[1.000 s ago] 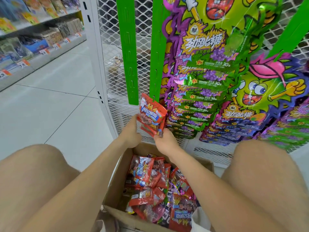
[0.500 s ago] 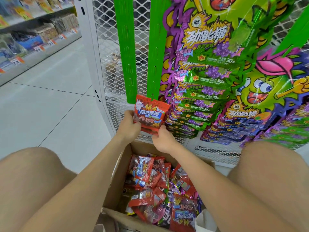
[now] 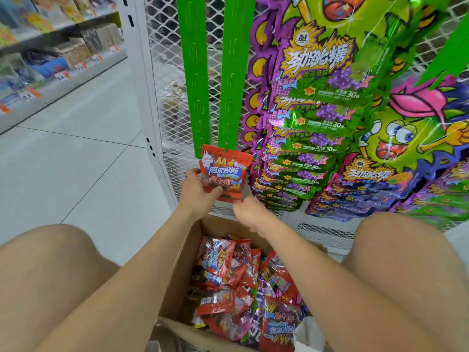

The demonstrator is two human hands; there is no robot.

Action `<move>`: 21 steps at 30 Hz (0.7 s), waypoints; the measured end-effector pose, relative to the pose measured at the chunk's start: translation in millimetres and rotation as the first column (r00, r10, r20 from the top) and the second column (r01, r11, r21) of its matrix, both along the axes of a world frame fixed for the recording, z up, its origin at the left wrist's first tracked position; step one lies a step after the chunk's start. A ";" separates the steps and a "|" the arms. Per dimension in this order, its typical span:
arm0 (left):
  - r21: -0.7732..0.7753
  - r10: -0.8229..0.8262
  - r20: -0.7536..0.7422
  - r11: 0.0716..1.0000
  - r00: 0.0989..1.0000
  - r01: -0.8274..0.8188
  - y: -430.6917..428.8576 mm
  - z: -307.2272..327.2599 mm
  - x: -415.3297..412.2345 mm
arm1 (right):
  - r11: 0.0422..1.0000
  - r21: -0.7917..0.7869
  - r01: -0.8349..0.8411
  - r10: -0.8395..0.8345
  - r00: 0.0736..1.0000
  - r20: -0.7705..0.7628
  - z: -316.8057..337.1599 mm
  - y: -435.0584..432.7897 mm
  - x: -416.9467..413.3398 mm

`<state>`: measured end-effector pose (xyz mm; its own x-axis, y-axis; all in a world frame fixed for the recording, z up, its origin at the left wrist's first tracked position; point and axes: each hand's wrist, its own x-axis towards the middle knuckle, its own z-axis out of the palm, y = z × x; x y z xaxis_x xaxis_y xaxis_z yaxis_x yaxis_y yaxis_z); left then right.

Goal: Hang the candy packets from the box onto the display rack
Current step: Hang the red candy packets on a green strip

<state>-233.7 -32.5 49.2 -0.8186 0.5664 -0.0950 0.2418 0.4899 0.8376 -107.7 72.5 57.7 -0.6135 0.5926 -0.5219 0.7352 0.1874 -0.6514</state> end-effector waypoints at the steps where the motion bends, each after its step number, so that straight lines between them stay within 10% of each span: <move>1: -0.003 0.002 0.005 1.000 1.000 -0.002 1.3 -2.2 -0.8 | 1.000 -0.002 -0.014 0.014 1.000 0.026 2.1 -0.9 3.2; 12: -0.198 -0.100 -0.093 0.977 0.991 0.080 -3.7 -9.8 16.1 | 0.940 0.182 -0.288 0.260 0.952 0.159 4.1 10.2 45.2; 21: -0.581 -0.615 0.160 0.573 0.772 0.578 -34.9 -100.6 86.4 | 0.847 0.098 -0.522 0.430 0.782 0.452 -89.2 16.5 132.9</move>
